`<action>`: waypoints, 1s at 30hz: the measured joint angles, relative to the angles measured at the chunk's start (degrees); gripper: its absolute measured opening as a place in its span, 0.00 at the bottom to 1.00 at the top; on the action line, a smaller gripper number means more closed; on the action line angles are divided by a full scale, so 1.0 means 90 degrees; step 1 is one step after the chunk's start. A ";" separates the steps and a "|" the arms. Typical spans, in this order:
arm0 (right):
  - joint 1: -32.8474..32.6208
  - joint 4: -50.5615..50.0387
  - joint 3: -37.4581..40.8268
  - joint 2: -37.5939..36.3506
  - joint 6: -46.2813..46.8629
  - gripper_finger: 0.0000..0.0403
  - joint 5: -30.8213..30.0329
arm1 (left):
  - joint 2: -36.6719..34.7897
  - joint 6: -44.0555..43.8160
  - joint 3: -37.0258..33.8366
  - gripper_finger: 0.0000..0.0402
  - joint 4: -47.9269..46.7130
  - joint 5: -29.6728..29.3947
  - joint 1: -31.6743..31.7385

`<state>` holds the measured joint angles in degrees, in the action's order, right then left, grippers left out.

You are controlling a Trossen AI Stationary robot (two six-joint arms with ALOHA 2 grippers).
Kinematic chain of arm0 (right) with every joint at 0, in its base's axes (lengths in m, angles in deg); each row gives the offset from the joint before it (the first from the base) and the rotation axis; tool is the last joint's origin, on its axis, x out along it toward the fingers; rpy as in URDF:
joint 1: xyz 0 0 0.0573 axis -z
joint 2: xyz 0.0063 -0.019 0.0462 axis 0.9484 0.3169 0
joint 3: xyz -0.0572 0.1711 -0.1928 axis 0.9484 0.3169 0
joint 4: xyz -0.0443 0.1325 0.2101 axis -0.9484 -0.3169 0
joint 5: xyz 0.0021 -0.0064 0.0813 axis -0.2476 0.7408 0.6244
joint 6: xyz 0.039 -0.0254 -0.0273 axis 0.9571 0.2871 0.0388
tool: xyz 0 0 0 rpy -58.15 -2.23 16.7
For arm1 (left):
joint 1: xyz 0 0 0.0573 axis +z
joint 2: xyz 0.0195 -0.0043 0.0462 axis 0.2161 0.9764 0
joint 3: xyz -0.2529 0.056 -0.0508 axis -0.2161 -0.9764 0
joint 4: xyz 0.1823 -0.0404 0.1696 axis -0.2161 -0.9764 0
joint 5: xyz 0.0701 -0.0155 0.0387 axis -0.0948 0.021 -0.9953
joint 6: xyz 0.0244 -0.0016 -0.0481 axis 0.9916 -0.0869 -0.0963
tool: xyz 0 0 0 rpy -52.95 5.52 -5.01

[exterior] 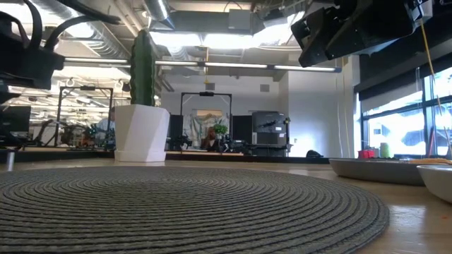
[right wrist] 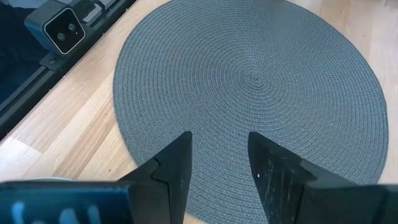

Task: Pick & Place donuts
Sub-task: Put the small black donut on the dark gray plate

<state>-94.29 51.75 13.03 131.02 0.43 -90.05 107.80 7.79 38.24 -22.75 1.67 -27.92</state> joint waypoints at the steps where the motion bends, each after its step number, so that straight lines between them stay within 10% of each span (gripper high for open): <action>1: 0.0000 0.0000 0.0000 0.0000 0.0001 0.39 0.0000 | 0.0000 -0.0016 0.0000 0.19 0.0000 0.0035 0.0000; 18: 0.0000 -0.0344 0.0000 -0.0284 0.0199 0.39 0.0028 | -0.0155 -0.0322 0.1150 0.01 0.0129 -0.0594 0.0906; 30: 0.0131 -0.1902 -0.0002 -0.1303 0.0903 0.39 0.0289 | 0.0247 0.1336 0.1260 0.01 0.2919 0.0147 0.3171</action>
<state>-93.11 34.64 13.00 119.29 8.55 -87.45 110.03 19.81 49.58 3.51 2.99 0.62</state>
